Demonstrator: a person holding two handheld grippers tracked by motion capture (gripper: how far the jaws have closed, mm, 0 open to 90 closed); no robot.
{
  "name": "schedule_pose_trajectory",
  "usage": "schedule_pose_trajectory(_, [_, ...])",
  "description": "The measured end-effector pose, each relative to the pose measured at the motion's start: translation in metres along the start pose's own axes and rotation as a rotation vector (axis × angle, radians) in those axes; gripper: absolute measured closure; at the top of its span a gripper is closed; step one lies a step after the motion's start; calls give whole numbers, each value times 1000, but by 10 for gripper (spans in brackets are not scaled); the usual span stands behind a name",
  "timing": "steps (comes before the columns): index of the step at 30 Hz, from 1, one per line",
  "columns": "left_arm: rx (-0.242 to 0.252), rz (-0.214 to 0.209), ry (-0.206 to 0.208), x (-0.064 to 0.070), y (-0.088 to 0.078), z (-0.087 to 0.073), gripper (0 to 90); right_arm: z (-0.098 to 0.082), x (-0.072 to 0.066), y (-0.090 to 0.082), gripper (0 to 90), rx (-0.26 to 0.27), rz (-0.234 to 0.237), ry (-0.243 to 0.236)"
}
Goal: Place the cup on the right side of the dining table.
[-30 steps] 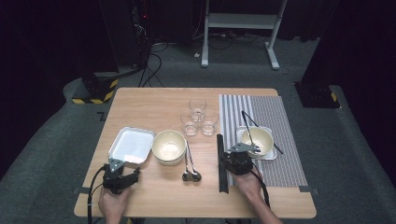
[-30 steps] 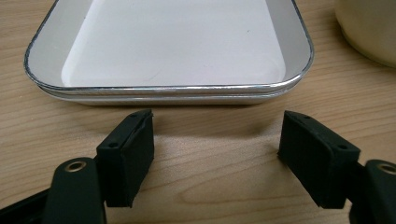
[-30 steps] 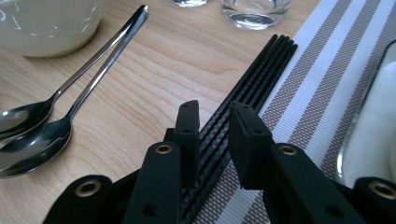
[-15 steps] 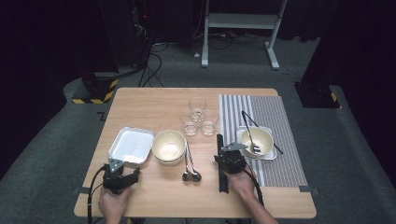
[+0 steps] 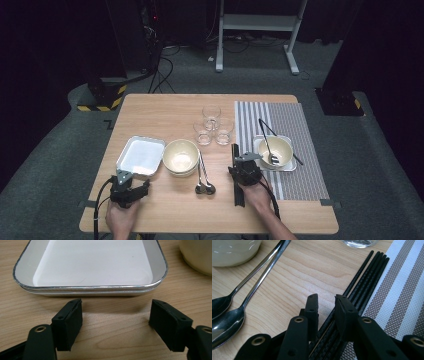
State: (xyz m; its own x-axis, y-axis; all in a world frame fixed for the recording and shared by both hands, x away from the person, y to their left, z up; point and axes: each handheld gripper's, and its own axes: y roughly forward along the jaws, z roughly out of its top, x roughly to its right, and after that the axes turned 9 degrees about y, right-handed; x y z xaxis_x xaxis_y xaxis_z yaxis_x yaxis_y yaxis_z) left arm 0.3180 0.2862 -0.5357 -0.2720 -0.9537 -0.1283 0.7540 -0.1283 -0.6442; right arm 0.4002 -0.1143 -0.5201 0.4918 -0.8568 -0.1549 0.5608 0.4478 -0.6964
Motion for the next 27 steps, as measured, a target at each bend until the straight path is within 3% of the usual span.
schedule_pose_trajectory(17, [0,0,0,0,0,0,267,-2,-8,2,779,-29,-6,-28])
schedule_pose_trajectory(27, [0,0,0,0,0,0,267,-5,-21,4,809,-31,10,-59])
